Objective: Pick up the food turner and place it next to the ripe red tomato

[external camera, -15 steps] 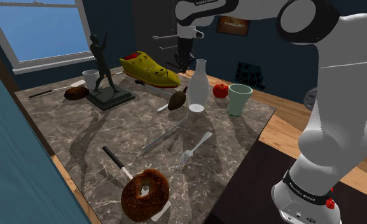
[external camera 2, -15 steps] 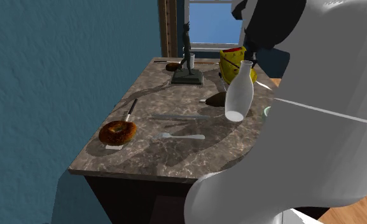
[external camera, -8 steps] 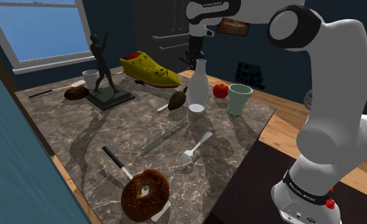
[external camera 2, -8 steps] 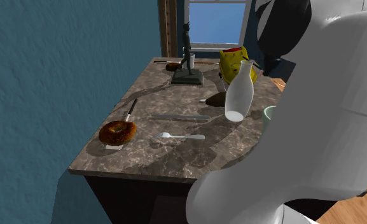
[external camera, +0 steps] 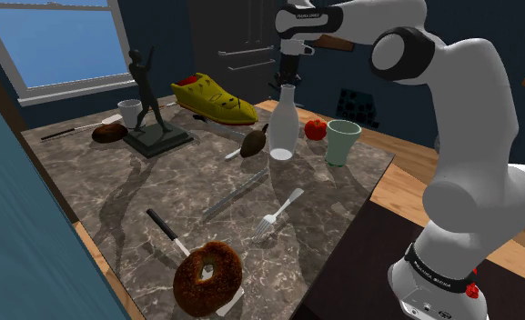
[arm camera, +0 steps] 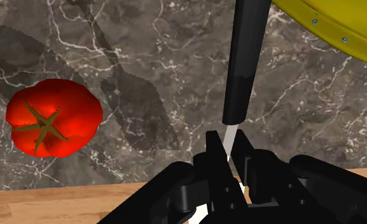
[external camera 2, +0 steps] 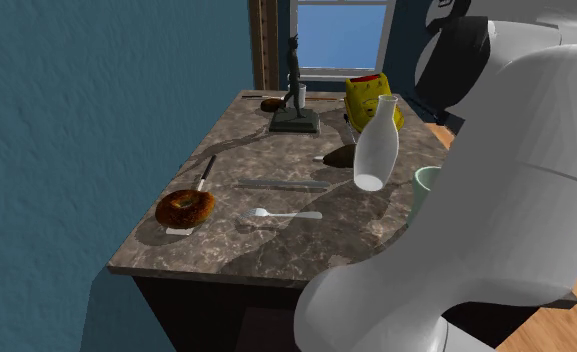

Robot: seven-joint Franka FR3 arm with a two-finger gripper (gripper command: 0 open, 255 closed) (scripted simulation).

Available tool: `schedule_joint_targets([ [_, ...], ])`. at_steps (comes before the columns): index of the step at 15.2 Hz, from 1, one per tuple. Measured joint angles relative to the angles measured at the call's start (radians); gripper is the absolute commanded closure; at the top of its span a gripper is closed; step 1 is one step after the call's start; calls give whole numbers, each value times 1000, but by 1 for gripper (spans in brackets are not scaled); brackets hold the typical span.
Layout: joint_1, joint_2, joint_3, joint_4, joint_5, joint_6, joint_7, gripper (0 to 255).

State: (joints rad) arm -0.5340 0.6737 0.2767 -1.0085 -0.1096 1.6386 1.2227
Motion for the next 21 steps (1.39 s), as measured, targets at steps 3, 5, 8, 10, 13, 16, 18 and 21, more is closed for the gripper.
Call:
schedule_joint_targets([
  [3,-8,-9,0,-54,1,44,-2,255],
  [5,-12,-16,0,-95,2,78,-1,255],
  [8,-17,-16,0,-134,2,117,-2,255],
  [10,-19,-13,-1,-160,1,145,-2,255],
  [13,-21,-11,-2,-196,0,182,-1,255],
  [16,-20,2,-4,-216,-3,215,1,255],
  [18,-22,4,-5,-239,-4,240,1,255],
  [21,-22,17,-7,-259,-7,272,1,255],
])
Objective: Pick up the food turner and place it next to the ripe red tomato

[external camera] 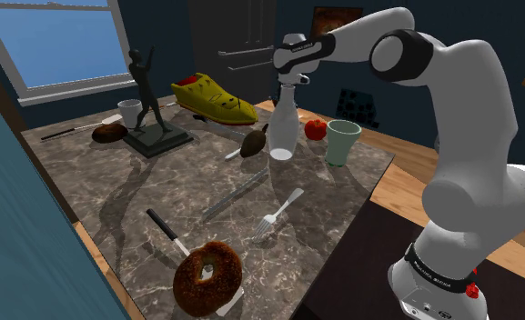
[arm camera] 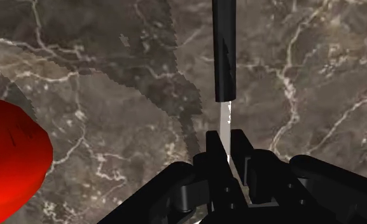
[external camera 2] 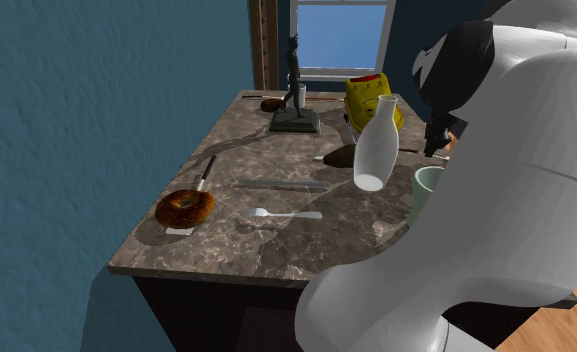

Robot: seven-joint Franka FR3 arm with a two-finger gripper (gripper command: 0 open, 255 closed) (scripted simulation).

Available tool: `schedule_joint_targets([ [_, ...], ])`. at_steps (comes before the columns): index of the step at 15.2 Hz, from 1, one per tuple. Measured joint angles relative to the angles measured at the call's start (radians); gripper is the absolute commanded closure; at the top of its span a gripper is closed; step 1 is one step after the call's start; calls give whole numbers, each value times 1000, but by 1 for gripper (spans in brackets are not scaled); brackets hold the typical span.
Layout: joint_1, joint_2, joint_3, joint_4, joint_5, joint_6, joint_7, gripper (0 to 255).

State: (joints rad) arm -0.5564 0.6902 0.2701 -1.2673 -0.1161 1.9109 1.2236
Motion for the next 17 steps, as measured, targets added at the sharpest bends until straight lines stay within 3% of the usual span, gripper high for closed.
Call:
schedule_joint_targets([
  [7,-1,3,-1,-12,-1,15,0,255],
  [8,-1,3,-1,-12,-1,15,0,0],
  [14,-1,3,-1,-12,-1,15,0,0],
  [17,0,-12,2,37,3,-47,-3,0],
])
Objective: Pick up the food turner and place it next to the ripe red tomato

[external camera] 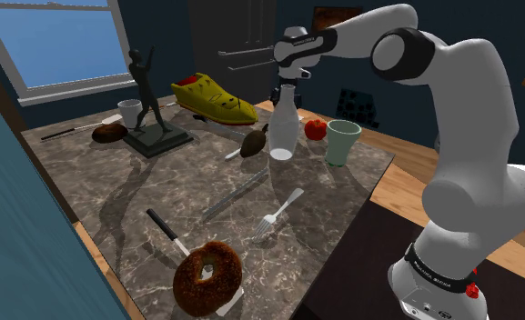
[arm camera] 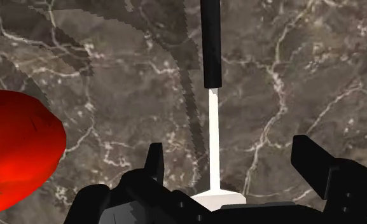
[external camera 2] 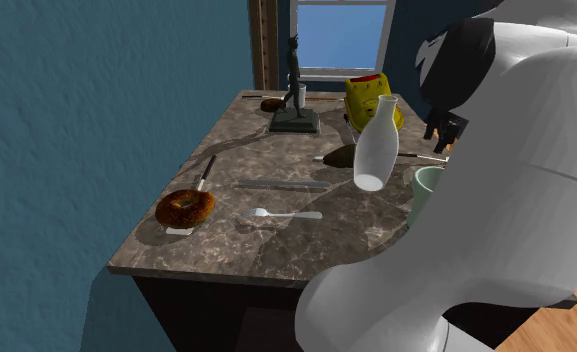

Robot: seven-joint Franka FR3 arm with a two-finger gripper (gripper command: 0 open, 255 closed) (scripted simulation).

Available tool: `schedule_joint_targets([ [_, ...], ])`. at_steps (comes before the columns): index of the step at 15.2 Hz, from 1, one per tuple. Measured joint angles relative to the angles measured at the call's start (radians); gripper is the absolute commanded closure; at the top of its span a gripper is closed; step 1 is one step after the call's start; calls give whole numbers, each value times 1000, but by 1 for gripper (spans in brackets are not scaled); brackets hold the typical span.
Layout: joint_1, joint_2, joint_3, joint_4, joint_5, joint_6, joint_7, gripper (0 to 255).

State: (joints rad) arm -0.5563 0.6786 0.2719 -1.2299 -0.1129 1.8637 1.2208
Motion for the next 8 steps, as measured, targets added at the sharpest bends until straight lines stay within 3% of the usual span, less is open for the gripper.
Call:
schedule_joint_targets([
  [8,1,-6,1,46,2,-52,-3,0],
])
